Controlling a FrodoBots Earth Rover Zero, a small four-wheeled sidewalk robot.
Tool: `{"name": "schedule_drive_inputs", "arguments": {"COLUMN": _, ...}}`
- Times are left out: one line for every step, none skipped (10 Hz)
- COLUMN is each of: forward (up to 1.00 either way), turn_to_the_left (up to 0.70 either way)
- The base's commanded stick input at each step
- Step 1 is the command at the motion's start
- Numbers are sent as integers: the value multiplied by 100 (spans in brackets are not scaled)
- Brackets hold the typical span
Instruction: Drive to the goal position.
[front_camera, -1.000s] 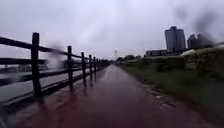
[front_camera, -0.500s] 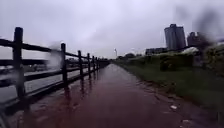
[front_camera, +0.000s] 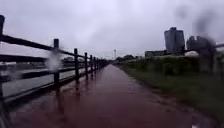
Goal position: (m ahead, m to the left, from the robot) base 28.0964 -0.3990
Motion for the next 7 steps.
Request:
{"name": "schedule_drive_inputs", "arguments": {"forward": 100, "turn_to_the_left": 1}}
{"name": "schedule_drive_inputs", "arguments": {"forward": 100, "turn_to_the_left": 1}}
{"name": "schedule_drive_inputs", "arguments": {"forward": 100, "turn_to_the_left": 1}}
{"name": "schedule_drive_inputs", "arguments": {"forward": 100, "turn_to_the_left": 21}}
{"name": "schedule_drive_inputs", "arguments": {"forward": 100, "turn_to_the_left": 27}}
{"name": "schedule_drive_inputs", "arguments": {"forward": 100, "turn_to_the_left": 30}}
{"name": "schedule_drive_inputs", "arguments": {"forward": 100, "turn_to_the_left": 1}}
